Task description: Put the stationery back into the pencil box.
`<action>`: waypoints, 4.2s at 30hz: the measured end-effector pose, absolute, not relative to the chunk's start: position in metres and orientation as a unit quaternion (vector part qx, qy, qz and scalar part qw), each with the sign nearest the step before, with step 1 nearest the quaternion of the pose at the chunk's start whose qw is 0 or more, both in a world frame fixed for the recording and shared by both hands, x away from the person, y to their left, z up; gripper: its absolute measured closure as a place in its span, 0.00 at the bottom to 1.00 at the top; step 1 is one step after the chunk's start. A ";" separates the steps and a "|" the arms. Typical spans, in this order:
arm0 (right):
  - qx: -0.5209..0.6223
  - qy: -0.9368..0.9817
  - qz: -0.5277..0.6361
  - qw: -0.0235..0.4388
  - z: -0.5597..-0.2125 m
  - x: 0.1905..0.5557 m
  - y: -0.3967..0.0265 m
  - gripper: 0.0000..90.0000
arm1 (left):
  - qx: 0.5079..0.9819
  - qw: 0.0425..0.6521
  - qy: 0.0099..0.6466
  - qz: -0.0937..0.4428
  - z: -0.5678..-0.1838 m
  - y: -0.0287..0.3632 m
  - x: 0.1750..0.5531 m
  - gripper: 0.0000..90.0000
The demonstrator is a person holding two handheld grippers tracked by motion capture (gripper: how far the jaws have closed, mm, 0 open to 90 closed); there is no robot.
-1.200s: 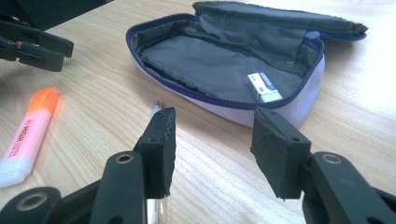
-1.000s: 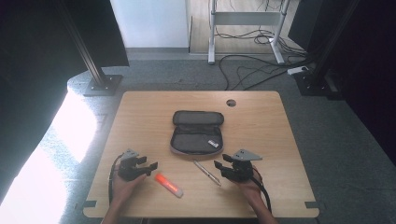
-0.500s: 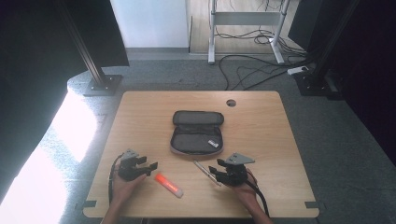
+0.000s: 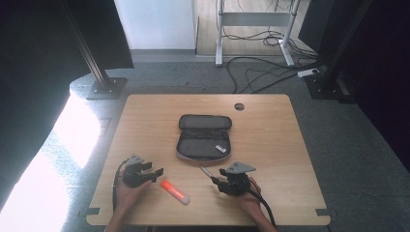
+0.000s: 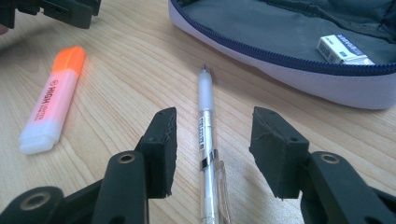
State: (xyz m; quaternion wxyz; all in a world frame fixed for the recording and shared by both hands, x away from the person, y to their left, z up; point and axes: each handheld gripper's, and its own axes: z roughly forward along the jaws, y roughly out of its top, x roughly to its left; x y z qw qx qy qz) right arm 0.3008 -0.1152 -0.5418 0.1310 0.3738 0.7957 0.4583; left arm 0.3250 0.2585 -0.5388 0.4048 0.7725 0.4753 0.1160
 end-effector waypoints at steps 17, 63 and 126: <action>0.368 0.813 0.430 0.138 -0.549 0.306 -0.097 0.67 | 0.773 0.403 0.475 0.117 -0.540 0.258 0.326 0.39; 0.350 0.810 0.449 0.141 -0.528 0.297 -0.101 0.87 | 0.772 0.406 0.475 0.117 -0.539 0.259 0.325 0.39; 0.378 0.772 0.484 0.167 -0.486 0.358 -0.102 0.87 | 0.764 0.417 0.478 0.117 -0.535 0.264 0.324 0.39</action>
